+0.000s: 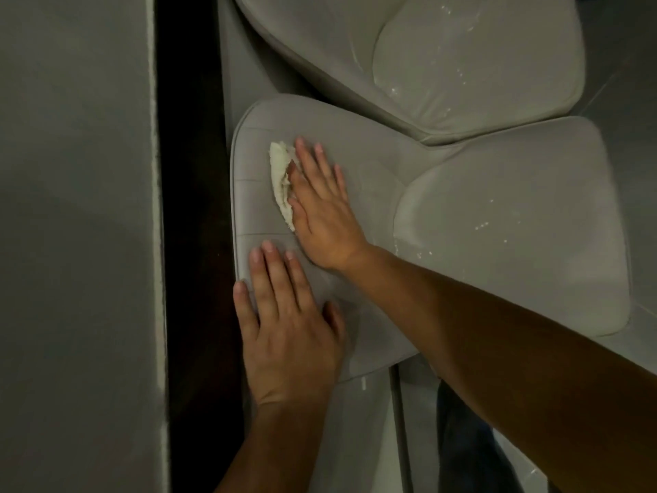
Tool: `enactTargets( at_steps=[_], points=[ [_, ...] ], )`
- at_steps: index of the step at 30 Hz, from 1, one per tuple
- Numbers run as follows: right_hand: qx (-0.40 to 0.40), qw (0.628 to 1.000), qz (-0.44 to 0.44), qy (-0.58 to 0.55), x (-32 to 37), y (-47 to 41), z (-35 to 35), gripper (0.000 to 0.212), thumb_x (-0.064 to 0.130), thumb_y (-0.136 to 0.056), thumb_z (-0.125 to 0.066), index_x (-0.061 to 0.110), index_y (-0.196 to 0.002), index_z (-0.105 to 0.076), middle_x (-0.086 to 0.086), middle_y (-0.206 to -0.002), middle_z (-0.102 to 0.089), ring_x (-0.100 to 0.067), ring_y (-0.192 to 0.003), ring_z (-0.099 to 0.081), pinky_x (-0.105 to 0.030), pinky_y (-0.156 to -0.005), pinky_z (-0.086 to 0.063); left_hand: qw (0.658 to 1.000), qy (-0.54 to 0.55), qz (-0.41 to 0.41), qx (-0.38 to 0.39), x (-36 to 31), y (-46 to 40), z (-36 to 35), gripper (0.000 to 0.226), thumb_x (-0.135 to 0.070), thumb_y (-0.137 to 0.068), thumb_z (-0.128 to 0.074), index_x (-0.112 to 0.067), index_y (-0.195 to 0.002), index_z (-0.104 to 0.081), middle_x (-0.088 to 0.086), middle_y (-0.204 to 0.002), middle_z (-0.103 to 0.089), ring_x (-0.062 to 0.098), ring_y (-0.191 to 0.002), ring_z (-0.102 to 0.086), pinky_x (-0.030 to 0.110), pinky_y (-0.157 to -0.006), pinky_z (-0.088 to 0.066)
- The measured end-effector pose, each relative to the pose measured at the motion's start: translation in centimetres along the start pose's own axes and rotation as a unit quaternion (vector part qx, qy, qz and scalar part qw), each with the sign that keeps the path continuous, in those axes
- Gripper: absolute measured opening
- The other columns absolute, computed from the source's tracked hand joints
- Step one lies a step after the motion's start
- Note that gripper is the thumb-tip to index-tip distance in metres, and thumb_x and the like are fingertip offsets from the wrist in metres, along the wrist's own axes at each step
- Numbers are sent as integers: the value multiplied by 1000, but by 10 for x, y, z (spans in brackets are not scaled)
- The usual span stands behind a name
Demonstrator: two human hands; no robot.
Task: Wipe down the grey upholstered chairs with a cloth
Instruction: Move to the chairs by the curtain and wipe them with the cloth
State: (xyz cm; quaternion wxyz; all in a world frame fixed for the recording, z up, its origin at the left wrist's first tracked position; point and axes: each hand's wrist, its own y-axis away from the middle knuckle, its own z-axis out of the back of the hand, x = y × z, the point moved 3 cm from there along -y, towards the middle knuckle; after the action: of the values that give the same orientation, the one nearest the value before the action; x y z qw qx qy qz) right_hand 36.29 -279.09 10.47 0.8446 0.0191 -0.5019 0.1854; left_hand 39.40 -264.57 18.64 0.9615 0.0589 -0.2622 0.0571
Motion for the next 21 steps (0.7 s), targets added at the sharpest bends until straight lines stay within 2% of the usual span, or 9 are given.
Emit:
enactTargets(
  at_steps=[2, 6, 10, 11, 13, 15, 17, 18, 21],
  points=[
    [-15, 1000, -10, -22, -12, -1, -4, 56, 24, -100, -22, 11, -154, -15, -5, -163, -6, -24, -150, 3, -47, -121, -7, 1000, 11, -1, -11, 0, 0, -1, 83, -50, -97, -33, 1, -160, -15, 24, -168, -1, 35, -157, 6, 53, -125, 7],
    [-65, 982, -124, -126, -37, 6, -14, 54, 3, -97, -32, 2, -151, -25, -9, -162, -15, -21, -150, -10, -33, -122, -13, 1000, 17, 1, -17, -1, 0, -4, 83, -48, -95, -37, 1, -159, -18, 24, -168, -3, 36, -157, 3, 54, -125, 5],
    [-138, 915, -281, -255, -52, 11, -5, 57, -11, -91, -36, 9, -145, -41, -2, -156, -32, -12, -140, -33, -15, -115, -19, 1000, 22, 0, -17, -2, 1, -4, 83, -46, -94, -40, 2, -159, -19, 25, -168, -4, 36, -157, 3, 55, -125, 3],
    [-174, 900, -291, -272, -51, 9, 2, 54, -9, -92, -38, 9, -142, -46, -3, -154, -36, -13, -140, -35, -11, -113, -20, 1000, 22, 0, -20, -2, 1, -4, 83, -45, -94, -41, 2, -159, -20, 24, -168, -4, 36, -157, 3, 55, -125, 2],
    [-235, 895, -240, -292, -37, -3, 20, 50, 0, -93, -38, 11, -140, -50, -4, -153, -38, -12, -141, -32, -6, -109, -21, 999, 26, 5, -27, -3, 0, -5, 82, -44, -94, -42, 2, -158, -21, 24, -168, -4, 36, -157, 2, 55, -125, 2],
    [-238, 926, -140, -257, -14, -27, 31, 48, 19, -96, -34, 14, -142, -47, -2, -155, -36, -13, -146, -23, -18, -116, -17, 999, 26, 6, -30, -3, -1, -5, 81, -43, -94, -42, 2, -158, -21, 24, -168, -4, 36, -157, 2, 55, -125, 2],
    [-165, 975, -68, -130, 6, -51, 26, 53, 39, -100, -29, 19, -148, -37, 0, -160, -24, -18, -150, -7, -42, -121, -6, 999, 19, 2, -26, -4, -2, -6, 80, -43, -95, -40, 1, -159, -20, 24, -168, -3, 36, -156, 3, 55, -125, 3],
    [-131, 987, -60, -68, 10, -58, 19, 57, 46, -100, -28, 20, -151, -31, 0, -162, -16, -18, -150, 0, -49, -121, -3, 1000, 15, 0, -23, -4, -2, -6, 80, -44, -95, -39, 1, -159, -19, 24, -168, -3, 36, -156, 4, 55, -125, 4],
    [-111, 992, -62, -16, 7, -63, 6, 62, 52, -100, -27, 20, -153, -19, 4, -163, -7, -19, -150, 6, -54, -119, 0, 1000, 15, -1, -18, -2, -2, -5, 80, -44, -96, -37, 1, -159, -19, 25, -168, -2, 37, -156, 5, 55, -125, 6]
  ],
)
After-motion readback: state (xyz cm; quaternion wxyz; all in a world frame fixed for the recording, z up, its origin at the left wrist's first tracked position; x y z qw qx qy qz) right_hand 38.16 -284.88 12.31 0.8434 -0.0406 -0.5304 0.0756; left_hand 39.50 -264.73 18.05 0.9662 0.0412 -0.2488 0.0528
